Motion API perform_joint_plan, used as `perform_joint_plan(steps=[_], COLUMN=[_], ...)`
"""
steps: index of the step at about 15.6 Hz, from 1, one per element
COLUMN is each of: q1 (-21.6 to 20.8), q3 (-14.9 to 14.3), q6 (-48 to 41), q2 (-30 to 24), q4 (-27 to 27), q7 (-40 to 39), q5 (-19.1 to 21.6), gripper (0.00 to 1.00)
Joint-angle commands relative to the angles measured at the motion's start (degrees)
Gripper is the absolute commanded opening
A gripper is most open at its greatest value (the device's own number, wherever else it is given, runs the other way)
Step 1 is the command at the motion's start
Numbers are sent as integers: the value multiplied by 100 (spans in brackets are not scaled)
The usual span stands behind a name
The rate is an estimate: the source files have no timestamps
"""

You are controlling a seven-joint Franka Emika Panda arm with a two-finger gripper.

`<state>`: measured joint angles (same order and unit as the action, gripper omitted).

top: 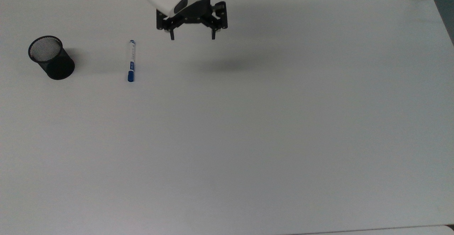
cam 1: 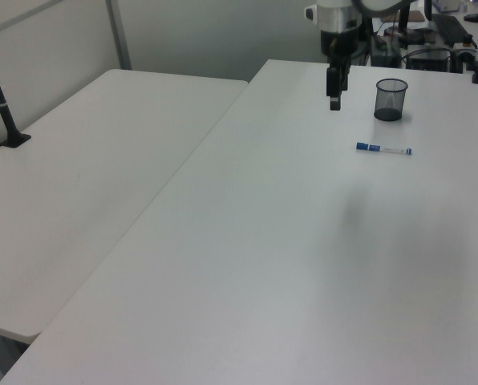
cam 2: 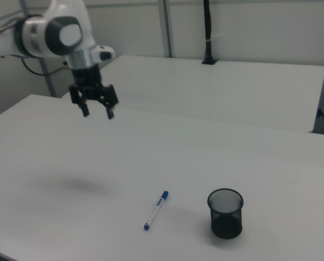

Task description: Remove the marker

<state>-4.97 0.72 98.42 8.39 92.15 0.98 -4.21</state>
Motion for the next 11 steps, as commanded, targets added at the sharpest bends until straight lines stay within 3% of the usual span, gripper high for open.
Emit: perform_joint_plan(steps=[1,5,11], q1=[-364,-356,-285], q3=[-134,-134,-134], q6=[-392,-481,-587], q2=[-574,-979,-997], q4=[198,216,198], q7=[553,526,535], q5=[70,79,79], gripper=[100,100,100])
